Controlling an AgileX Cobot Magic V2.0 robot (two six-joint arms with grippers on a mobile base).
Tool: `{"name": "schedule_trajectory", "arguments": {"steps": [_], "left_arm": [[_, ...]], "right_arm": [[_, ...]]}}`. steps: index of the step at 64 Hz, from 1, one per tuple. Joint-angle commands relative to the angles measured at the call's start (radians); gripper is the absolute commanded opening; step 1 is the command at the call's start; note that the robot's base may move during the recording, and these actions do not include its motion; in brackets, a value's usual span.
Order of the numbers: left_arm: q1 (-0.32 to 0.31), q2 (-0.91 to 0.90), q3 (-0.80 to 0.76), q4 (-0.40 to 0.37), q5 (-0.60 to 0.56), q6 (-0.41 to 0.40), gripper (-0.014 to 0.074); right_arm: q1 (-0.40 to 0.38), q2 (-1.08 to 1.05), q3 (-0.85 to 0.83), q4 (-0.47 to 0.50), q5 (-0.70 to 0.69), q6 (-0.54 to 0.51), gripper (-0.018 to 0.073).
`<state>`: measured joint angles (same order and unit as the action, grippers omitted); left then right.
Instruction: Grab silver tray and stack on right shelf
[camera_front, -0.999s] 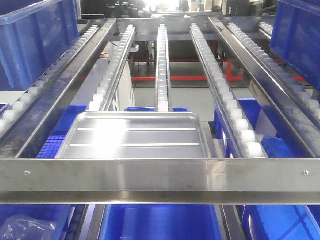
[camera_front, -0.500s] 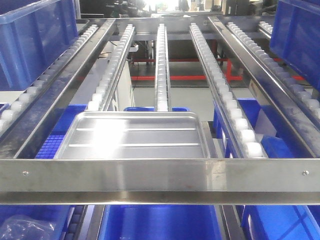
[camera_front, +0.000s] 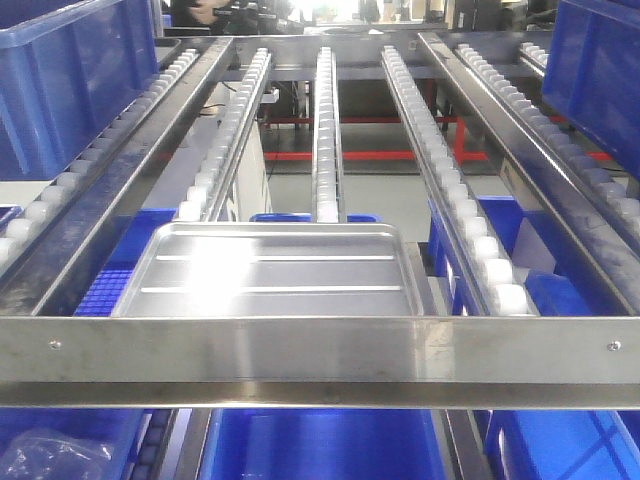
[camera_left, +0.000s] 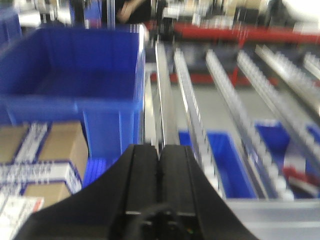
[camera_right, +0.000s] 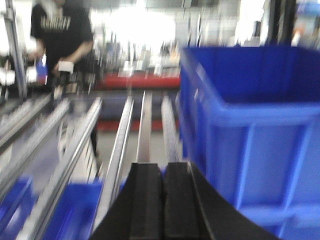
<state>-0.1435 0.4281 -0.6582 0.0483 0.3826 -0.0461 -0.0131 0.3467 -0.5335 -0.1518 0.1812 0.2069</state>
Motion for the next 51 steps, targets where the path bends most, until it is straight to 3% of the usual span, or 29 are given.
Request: {"name": "schedule_trajectory", "arguments": {"steps": [1,8,11,21,24,30,38,44,51], "left_arm": [[-0.005,0.109,-0.072,-0.013,-0.022,-0.002,-0.0088],[-0.015,0.208,-0.099,-0.048,0.011,-0.002,-0.0083],[-0.028,0.241,-0.106,-0.073,0.027,0.007,-0.0038],[-0.103,0.323,-0.124,-0.117,0.103,0.025,0.0287],[-0.131,0.352,-0.135,-0.121,0.117,0.025,0.0340],[-0.196,0.405,-0.168,-0.141,0.143,0.025,0.0335],[-0.343,0.490,-0.223,-0.148,0.150,0.025,0.0335],[-0.428,0.557,-0.252,-0.131,0.140,0.025,0.0335],[-0.432,0.630,-0.270,-0.200,0.143,0.021,0.0335]], "right_arm": [[0.042,0.081,-0.051,0.021,-0.024,-0.006,0.0205],[0.129,0.156,-0.058,0.039,-0.002,-0.006,0.0350],[0.170,0.182,-0.058,0.039,-0.002,-0.006,0.0392],[0.336,0.269,-0.058,0.059,-0.013,-0.006,0.0421],[0.395,0.304,-0.060,0.083,-0.029,-0.006,0.0421],[0.509,0.400,-0.100,0.115,-0.034,-0.006,0.0421],[0.632,0.555,-0.185,0.118,-0.052,-0.006,0.0414],[0.667,0.641,-0.208,0.118,-0.107,-0.006,0.0414],[0.667,0.727,-0.255,0.152,-0.049,0.013,0.0414]]}}
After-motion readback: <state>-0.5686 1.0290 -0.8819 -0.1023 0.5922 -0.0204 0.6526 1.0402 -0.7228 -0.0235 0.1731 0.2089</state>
